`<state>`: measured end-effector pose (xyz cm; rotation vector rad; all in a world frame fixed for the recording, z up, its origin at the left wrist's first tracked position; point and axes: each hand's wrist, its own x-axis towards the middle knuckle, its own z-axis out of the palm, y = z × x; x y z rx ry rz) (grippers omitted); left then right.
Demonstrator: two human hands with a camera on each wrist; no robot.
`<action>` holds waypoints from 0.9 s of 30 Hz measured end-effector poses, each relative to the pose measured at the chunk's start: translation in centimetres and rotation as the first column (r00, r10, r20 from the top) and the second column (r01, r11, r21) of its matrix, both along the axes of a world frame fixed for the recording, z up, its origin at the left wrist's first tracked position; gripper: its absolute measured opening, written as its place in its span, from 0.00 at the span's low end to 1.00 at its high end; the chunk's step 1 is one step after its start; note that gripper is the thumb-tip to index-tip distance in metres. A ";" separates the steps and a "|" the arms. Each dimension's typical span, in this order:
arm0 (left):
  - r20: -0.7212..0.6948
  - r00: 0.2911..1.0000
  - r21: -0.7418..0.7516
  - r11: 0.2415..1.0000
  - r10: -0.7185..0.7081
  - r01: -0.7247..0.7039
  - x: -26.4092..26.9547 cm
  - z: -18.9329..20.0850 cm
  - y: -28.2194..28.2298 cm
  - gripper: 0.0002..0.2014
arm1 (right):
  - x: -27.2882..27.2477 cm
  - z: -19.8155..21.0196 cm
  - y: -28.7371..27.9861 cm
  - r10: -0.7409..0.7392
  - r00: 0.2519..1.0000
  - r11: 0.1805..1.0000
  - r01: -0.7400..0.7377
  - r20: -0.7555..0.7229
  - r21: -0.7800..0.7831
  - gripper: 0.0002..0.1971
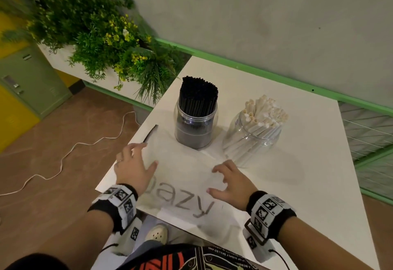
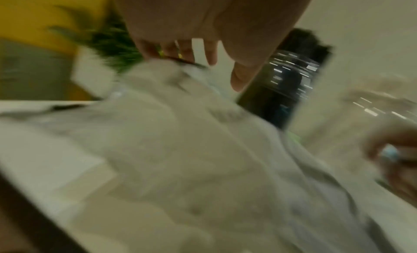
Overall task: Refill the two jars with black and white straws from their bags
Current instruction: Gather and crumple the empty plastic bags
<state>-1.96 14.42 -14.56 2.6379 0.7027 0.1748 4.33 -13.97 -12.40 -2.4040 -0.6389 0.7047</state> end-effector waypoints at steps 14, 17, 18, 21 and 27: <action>-0.492 0.707 -0.350 0.859 -0.508 0.374 0.0 -2.6 -3.4 0.60 | 0.1 -3.6 2.6 0.030 0.999 0.894 -0.018 0.018 -0.448 0.30; -0.356 0.810 -0.531 0.814 -0.467 0.235 0.4 -1.5 -3.7 0.67 | 0.9 -1.8 3.2 -0.083 0.992 0.977 0.100 0.094 -0.187 0.08; -0.283 0.858 -0.611 0.770 -0.429 0.184 0.5 -0.8 -4.0 0.67 | 1.0 -1.1 3.6 -0.186 0.982 0.982 0.187 0.039 0.002 0.05; -0.044 0.947 -0.870 0.478 -0.318 0.120 1.2 1.4 -5.8 0.69 | 0.7 1.4 5.4 -0.299 0.917 0.787 0.394 -0.266 0.475 0.10; 0.116 0.988 -0.884 0.443 -0.098 0.147 3.7 4.2 -7.6 0.37 | 1.8 2.9 5.0 -0.170 0.956 0.794 0.276 -0.238 0.542 0.19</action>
